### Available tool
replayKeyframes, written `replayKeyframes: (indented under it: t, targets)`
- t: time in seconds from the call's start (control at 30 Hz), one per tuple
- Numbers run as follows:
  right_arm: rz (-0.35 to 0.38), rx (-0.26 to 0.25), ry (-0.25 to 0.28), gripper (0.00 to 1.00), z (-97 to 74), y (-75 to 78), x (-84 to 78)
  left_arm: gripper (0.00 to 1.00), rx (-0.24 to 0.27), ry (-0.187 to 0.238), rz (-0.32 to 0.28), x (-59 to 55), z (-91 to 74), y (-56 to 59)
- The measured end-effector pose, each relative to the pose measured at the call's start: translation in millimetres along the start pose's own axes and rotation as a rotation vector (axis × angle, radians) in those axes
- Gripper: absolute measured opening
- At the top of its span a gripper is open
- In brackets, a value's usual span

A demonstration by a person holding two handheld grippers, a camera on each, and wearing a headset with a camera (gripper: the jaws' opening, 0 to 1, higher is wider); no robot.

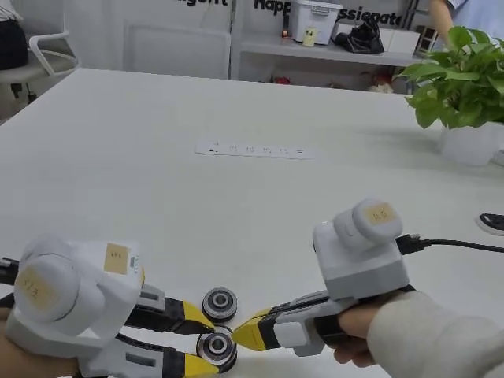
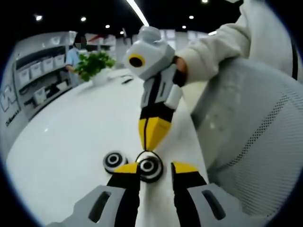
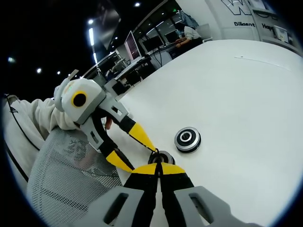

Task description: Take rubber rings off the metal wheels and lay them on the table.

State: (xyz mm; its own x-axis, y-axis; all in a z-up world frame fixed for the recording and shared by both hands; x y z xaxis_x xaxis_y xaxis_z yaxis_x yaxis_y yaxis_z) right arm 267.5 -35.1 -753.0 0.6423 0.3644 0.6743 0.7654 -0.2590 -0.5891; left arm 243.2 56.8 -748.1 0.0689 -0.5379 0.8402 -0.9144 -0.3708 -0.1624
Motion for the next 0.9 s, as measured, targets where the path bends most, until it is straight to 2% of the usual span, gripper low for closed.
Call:
replayKeyframes:
  t: [0.1, 0.2, 0.43, 0.63, 0.9]
  targets:
    - [0.002, -0.003, 0.013, 0.00, -3.4, -1.0, 1.8, 0.37, 0.008, 0.002, 0.001, -0.4, -5.7, -2.2]
    - [0.003, -0.007, 0.034, 0.00, -6.2, -2.1, 5.5, 0.44, 0.017, 0.005, -0.030, -0.9, -11.4, -6.2]
    - [0.010, 0.000, 0.074, 0.00, -8.3, -5.1, 12.9, 0.56, 0.052, 0.002, -0.014, -1.8, -22.4, -13.6]
    - [0.007, 0.011, 0.092, 0.00, -7.3, -9.1, 17.6, 0.59, 0.080, -0.001, -0.038, -5.3, -32.2, -19.4]
    - [0.003, 0.048, 0.103, 0.00, 0.8, -17.5, 21.9, 0.63, 0.095, -0.016, -0.035, -10.9, -42.1, -18.1]
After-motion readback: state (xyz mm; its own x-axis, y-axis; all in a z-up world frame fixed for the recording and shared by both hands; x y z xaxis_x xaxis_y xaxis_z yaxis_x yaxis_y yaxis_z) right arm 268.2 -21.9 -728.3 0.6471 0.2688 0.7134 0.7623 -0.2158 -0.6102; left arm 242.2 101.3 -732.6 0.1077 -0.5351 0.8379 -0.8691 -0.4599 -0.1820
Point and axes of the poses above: the centre of the closed fingertips' face, and the gripper's own axes: z roughly forward along the fingers, y roughly to its right, x roughly out of its top, the point moved 5 cm from there along -z, roughly backward along the fingers, and after that the axes turned 13 degrees about x, right-handed, at the moved point
